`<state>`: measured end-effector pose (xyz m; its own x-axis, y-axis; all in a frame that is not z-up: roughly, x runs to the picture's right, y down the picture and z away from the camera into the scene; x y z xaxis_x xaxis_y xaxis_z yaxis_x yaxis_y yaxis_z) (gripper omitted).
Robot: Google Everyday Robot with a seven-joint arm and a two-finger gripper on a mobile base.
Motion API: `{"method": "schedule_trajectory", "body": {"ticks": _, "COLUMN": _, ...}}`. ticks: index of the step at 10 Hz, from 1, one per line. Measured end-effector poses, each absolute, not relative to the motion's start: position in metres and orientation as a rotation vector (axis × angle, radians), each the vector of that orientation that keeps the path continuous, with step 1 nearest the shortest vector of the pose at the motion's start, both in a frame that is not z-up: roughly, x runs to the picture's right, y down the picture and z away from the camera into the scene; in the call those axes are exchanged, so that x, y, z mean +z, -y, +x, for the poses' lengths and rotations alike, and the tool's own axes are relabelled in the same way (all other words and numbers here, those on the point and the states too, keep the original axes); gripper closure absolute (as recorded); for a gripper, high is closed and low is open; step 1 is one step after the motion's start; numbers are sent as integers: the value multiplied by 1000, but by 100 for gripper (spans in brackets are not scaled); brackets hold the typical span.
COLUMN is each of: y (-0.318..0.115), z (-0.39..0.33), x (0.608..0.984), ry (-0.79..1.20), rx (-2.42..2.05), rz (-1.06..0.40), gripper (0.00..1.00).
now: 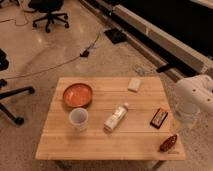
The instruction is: Place the eraser in the ceramic cup
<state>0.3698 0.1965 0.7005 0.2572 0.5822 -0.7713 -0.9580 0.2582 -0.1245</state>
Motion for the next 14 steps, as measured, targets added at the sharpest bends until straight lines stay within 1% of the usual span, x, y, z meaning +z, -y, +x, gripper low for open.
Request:
{"method": "schedule_trajectory", "body": {"ticks": 6, "y": -214, "z": 356, "x": 707, "ry": -690, "rx": 1113, "rz": -683, "gripper": 40}}
{"method": "schedule_trajectory", "body": {"ticks": 13, "y": -218, "z": 338, "x": 718, "ry": -706, "rx": 1058, "rz": -682, "gripper": 40}}
{"method": "schedule_trajectory", "body": {"ticks": 14, "y": -216, "z": 333, "x": 720, "ry": -705, "rx": 1049, "rz": -682, "gripper": 38}}
